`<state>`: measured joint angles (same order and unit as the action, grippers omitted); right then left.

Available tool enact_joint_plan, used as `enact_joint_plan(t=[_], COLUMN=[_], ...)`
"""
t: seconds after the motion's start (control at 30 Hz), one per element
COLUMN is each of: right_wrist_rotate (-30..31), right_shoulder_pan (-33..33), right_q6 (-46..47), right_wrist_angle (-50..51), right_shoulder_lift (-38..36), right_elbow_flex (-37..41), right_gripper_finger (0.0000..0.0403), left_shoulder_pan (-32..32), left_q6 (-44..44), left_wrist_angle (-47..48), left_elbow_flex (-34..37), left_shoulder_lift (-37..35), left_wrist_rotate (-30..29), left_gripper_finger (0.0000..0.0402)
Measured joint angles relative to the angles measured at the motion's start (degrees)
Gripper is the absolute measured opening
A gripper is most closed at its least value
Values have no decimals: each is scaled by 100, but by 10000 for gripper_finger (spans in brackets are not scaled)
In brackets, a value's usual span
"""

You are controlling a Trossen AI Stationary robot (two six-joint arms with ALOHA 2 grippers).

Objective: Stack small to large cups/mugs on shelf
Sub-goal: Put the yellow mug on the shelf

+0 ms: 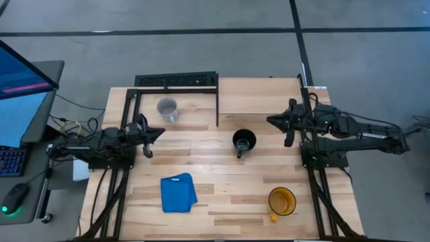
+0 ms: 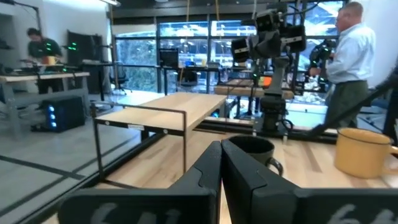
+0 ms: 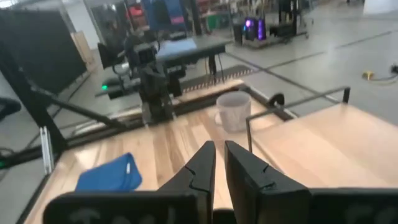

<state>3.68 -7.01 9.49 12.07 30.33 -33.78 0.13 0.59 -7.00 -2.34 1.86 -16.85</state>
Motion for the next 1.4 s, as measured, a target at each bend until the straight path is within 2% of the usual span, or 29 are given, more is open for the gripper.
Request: enact_joint_plan(t=[0.17, 0.43, 0.77, 1.03, 1.4], right_wrist_rotate=[-5, -4, 6, 20, 20], right_shoulder_pan=[19, 19, 15, 15, 15], right_q6=[1, 14, 704, 707, 711], right_wrist_angle=[-51, -113, -149, -620, -568], right_shoulder_lift=[157, 279, 277, 277, 277], right_elbow_flex=[-13, -13, -13, -13, -13], right_gripper_finger=[59, 59, 59, 59, 59], left_shoulder_pan=[1, -1, 1, 1, 0], left_q6=[137, -299, 4, -135, 46], left_wrist_angle=[321, 1158, 2312, 2395, 2296], left_elbow_flex=[-284, -1107, -1140, -1140, -1140], left_shoulder_lift=[313, 741, 759, 750, 748], left_wrist_rotate=[144, 16, -132, 75, 95], left_gripper_finger=[0, 0, 0, 0, 0])
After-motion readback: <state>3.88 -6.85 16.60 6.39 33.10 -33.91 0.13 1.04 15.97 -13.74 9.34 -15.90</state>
